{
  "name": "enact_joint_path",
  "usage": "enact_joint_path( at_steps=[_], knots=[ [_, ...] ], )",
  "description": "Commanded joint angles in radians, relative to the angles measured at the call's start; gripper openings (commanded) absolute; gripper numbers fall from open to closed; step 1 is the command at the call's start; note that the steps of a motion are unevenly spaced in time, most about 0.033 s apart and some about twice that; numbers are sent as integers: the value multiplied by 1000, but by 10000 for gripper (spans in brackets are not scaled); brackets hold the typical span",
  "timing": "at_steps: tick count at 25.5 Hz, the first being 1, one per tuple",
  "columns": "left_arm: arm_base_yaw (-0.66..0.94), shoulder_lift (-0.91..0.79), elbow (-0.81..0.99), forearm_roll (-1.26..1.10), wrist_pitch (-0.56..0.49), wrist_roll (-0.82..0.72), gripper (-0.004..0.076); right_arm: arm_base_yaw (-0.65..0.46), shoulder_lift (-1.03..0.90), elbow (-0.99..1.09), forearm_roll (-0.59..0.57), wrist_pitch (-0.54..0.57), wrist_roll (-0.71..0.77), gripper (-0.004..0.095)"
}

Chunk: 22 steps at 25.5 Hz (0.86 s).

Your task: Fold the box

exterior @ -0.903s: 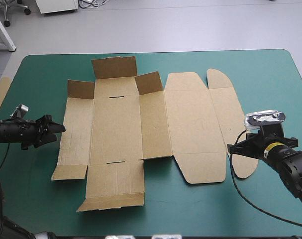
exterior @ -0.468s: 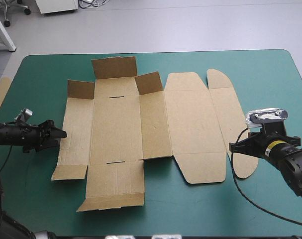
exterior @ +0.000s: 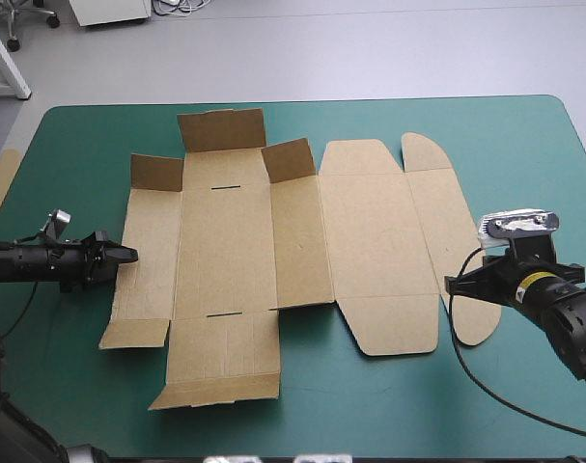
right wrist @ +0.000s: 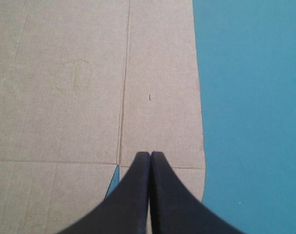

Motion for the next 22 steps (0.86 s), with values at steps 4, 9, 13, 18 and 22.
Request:
enact_joint_path(
  at_steps=[4, 9, 13, 18, 22],
  knots=[
    [-25, -32, -14, -85, 113, 16, 412, 2, -12, -35, -17, -50, -8, -19],
    [-119, -32, -6, -76, 113, 30, 412, 2, -12, -35, -17, -50, -8, -19],
    [-194, -32, -8, -46, 98, 37, 412, 2, -12, -35, -15, -50, -8, -19],
    [-199, -32, -8, -39, 94, 37, 412, 2, -14, -35, -15, -48, -5, -19],
    [-199, -43, -8, -66, 92, 50, 377, 2, -14, -35, -15, -48, -6, -19]
  ],
)
